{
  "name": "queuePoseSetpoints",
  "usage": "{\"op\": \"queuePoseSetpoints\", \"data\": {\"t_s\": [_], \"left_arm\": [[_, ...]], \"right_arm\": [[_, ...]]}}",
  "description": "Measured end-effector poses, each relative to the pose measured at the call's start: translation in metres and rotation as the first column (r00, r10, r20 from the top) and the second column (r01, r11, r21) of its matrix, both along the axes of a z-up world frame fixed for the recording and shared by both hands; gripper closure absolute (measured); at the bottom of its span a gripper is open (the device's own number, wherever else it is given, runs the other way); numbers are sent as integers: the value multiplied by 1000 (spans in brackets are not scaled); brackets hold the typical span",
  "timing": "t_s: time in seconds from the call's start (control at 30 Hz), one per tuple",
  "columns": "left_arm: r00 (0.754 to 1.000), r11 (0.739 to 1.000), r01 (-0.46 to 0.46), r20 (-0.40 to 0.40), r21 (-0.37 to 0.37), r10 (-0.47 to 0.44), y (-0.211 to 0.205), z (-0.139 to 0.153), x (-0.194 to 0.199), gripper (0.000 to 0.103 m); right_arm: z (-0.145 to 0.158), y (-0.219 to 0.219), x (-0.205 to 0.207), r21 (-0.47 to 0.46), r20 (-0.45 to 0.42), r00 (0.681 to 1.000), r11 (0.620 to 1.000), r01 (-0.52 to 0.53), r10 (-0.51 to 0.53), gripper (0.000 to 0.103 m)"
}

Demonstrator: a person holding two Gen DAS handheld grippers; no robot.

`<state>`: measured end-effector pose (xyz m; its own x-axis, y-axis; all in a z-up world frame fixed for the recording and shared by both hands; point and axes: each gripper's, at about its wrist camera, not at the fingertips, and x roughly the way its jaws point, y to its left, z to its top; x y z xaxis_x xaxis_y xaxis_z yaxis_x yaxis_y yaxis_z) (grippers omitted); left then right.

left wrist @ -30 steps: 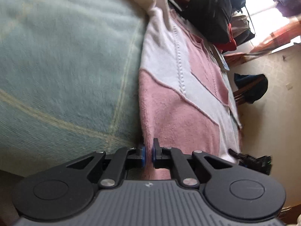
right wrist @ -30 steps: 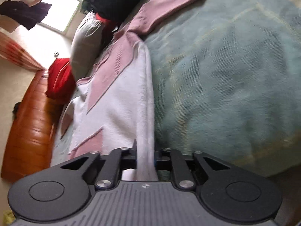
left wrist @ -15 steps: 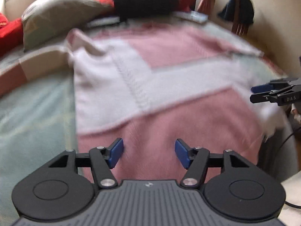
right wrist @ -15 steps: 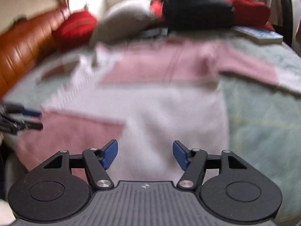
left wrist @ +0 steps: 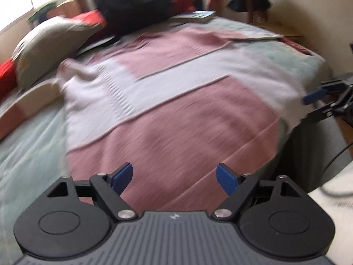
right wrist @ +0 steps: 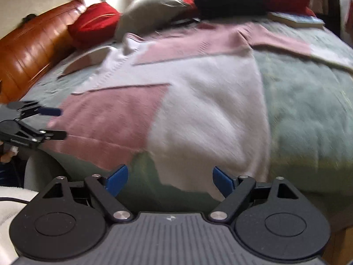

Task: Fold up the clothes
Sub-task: 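Release the sweater with both grippers and lift them away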

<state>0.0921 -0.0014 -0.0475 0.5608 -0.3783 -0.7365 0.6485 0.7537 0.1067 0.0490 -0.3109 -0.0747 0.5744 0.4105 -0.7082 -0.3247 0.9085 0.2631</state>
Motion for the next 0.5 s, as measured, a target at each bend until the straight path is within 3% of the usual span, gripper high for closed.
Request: {"op": "queuePoseSetpoints", "data": {"t_s": [0.13,0.2,0.33,0.43,0.5], "left_arm": [[997,998,55,54,28,-56,-26,-1,-6,20],[996,998,50,68,29,-51,-34,-3,-2,20],[991,994,0,132,112,-15,-44,-7,2,20],[994,994,-27,104,105,16,-38,-10,3,18],[998,995,-64,29,75,62,-30,-16,6,18]], "right_arm": [[4,25,2,-55,60,995,996,-75,78,15],[6,35,9,-108,115,989,991,-81,93,15],[6,51,39,-196,177,980,979,-51,87,15],[6,63,58,-214,205,975,976,-43,88,15],[2,72,67,-229,209,974,973,-38,88,13]]}}
